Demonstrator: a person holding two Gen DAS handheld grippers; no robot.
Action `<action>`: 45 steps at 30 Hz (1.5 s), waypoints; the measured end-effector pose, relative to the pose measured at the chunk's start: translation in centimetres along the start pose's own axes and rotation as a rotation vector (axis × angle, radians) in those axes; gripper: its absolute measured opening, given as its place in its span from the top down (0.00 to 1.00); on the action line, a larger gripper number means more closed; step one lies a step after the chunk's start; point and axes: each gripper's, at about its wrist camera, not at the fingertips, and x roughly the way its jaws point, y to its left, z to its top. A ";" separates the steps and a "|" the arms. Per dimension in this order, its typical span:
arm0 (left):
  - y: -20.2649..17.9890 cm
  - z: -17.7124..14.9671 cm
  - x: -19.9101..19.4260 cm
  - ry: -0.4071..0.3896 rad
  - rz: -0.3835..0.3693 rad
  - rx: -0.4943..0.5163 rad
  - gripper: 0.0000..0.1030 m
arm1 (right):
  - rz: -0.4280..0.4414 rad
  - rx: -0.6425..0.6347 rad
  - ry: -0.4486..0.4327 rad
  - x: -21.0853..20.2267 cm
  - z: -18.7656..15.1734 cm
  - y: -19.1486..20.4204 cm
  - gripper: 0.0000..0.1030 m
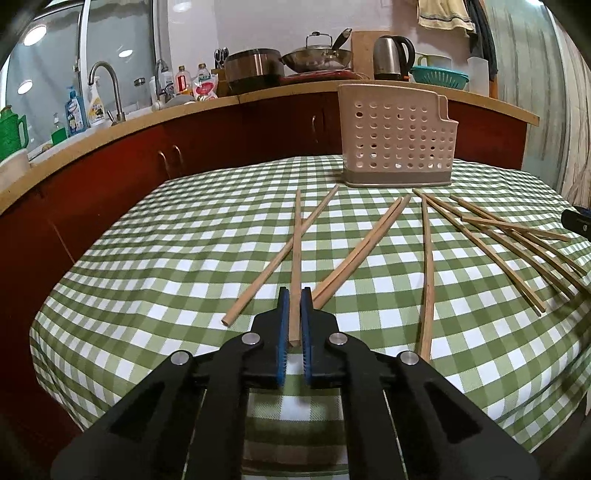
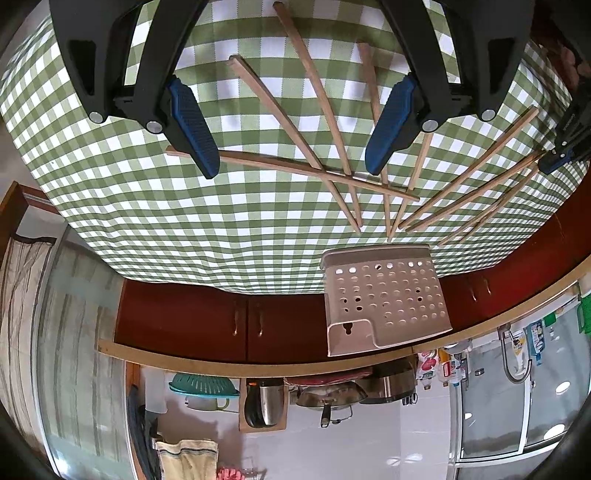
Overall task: Organize utensils
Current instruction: 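Lower the right tool and close it on another chopstick while the left tool holds its chopstick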
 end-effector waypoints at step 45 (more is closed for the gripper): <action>0.2 2.2 -1.3 -0.064 0.010 -0.015 0.94 | 0.095 -0.012 0.271 4.4 -0.6 -4.5 0.56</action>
